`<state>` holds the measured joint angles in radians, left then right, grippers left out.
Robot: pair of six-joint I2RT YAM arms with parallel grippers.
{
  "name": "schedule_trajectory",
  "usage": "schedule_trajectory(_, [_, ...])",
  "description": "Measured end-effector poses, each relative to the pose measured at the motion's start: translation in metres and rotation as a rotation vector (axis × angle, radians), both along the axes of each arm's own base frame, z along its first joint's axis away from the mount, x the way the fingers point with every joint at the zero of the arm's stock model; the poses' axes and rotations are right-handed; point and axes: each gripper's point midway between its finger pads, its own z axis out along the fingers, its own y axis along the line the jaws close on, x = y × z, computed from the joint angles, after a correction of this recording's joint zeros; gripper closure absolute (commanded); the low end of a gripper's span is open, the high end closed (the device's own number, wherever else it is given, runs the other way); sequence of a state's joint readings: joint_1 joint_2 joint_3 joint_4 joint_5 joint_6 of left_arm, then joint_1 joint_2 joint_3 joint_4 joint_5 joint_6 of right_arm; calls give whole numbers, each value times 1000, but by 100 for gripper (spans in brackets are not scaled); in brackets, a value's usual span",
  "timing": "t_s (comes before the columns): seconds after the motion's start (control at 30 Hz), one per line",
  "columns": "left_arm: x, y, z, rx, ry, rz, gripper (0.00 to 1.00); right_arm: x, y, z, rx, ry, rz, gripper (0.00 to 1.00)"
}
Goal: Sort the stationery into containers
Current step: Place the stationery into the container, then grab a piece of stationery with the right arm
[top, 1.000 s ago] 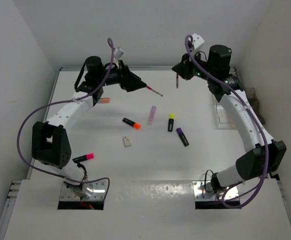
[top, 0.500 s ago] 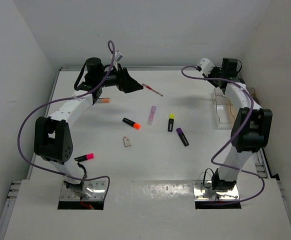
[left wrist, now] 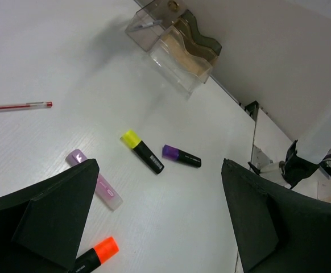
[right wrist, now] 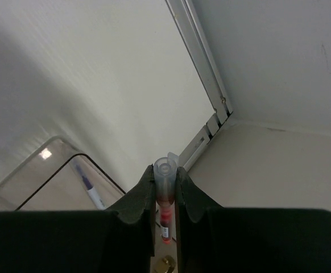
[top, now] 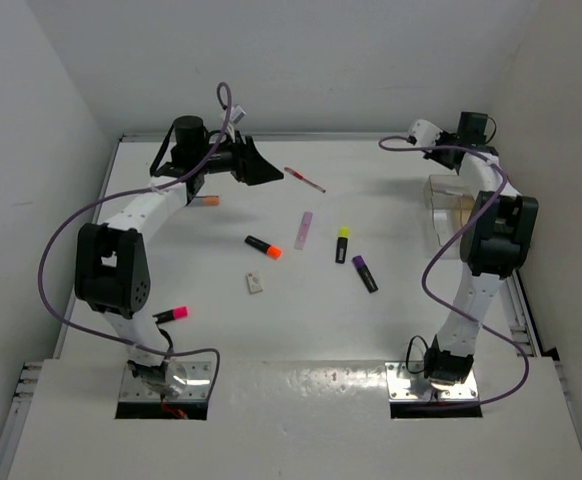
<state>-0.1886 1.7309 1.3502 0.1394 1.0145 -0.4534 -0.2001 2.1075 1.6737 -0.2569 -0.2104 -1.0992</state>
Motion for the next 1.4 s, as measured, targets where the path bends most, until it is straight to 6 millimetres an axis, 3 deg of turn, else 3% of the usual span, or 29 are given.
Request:
schedule_trajectory(0.3, [10,1,2,16,-14,8,5,-16,-12,-27,15,70,-23,91])
schedule_trajectory(0.4, [14,0,1,16,-11,7,5,-27,-14,-38,25,119,-29,78])
schedule_trajectory(0.43, [15,0,0,17,-9,8,5,-29,-15,-39,27,125,-32,68])
schedule_trajectory(0.53, [17,0,-4,20,1,11,4,-31,-17,-40,33,129,-39,54])
schedule_trajectory(0.6, [17,0,-4,23,1,15,4,-31,-19,-40,42,128,-49,50])
schedule_trajectory(0.77, [18,1,-8,35,1,21,5,-31,-14,-36,120,116,-109,55])
schedule_trajectory(0.87, [18,1,-9,37,5,23,6,-28,0,-17,229,92,-162,62])
schedule_trajectory(0.97, [18,1,-9,37,6,24,7,-9,34,27,350,35,-168,64])
schedule_trajectory(1.03, [18,1,-9,33,7,22,7,6,76,62,448,-8,-141,62])
schedule_trajectory(1.13, [19,1,-10,32,10,23,6,14,152,96,570,-29,-62,56])
schedule_trajectory(1.2, [20,3,-9,31,10,25,5,9,205,101,643,4,-14,51])
schedule_trajectory(1.27, [23,9,-9,31,9,38,0,0,258,93,711,67,26,48])
schedule_trajectory(1.4, [29,27,-10,26,21,54,0,0,320,56,788,182,41,43])
